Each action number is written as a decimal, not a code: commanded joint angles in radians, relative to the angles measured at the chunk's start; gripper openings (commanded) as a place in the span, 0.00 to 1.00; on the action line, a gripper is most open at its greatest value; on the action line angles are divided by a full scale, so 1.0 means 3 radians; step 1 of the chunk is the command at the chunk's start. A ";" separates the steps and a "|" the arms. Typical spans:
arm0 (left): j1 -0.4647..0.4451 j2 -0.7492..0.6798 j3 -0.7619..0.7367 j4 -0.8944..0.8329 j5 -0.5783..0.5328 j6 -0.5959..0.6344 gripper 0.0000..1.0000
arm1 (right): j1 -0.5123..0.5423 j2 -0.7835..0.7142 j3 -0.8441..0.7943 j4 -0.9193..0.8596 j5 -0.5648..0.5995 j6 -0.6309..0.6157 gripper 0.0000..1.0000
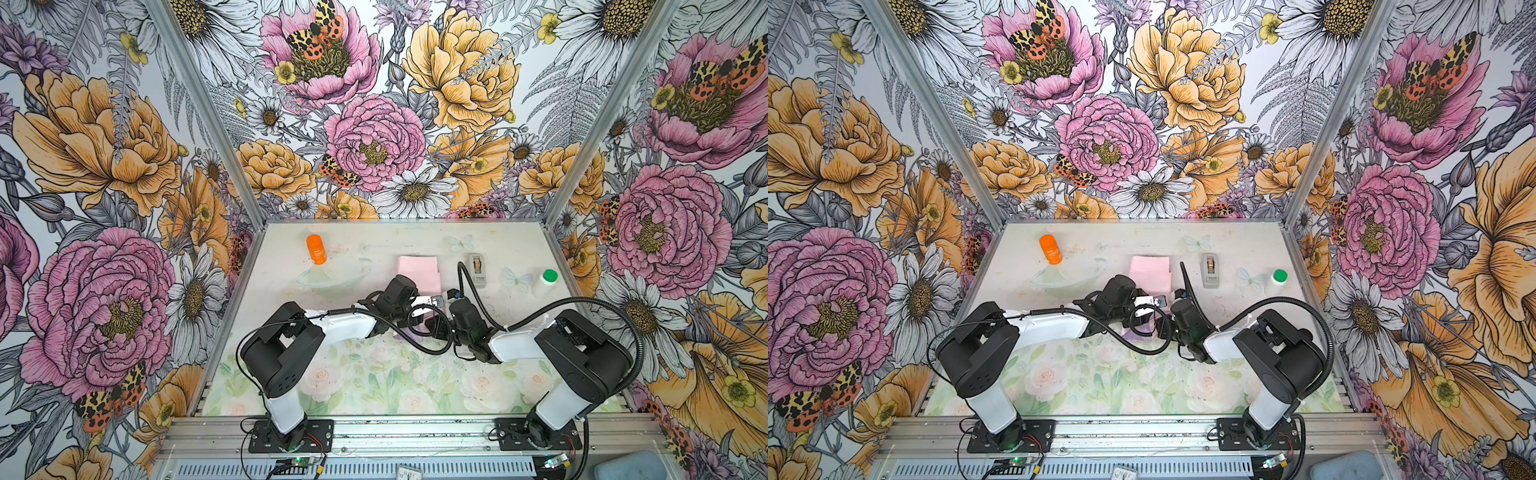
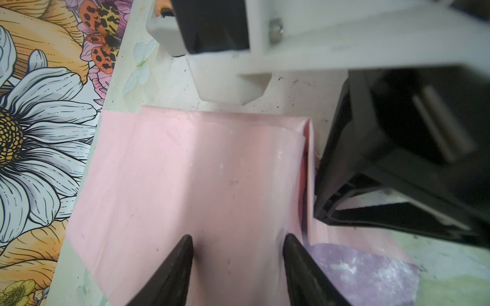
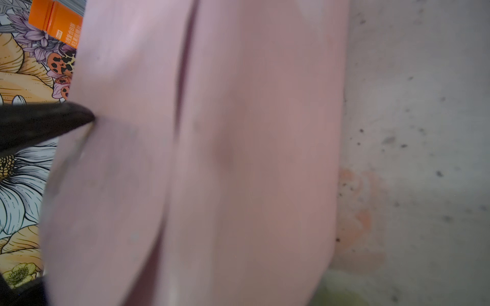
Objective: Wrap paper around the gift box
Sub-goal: 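Hold the flap with the left gripper while the right gripper pushes the box side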
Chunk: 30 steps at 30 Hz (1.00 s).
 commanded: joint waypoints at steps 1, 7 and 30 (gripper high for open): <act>0.0029 -0.0081 -0.0065 0.0080 0.0093 -0.0066 0.56 | 0.0023 -0.0136 -0.0137 0.0038 0.0042 0.0013 0.25; 0.0053 -0.0150 -0.0108 0.0103 0.0122 -0.0086 0.56 | -0.0004 -0.0685 -0.0382 -0.0064 0.0154 0.0058 0.25; 0.0077 -0.0162 -0.0134 0.0162 0.0182 -0.0132 0.56 | 0.0067 -0.0104 -0.0145 0.0499 0.0239 0.0432 0.05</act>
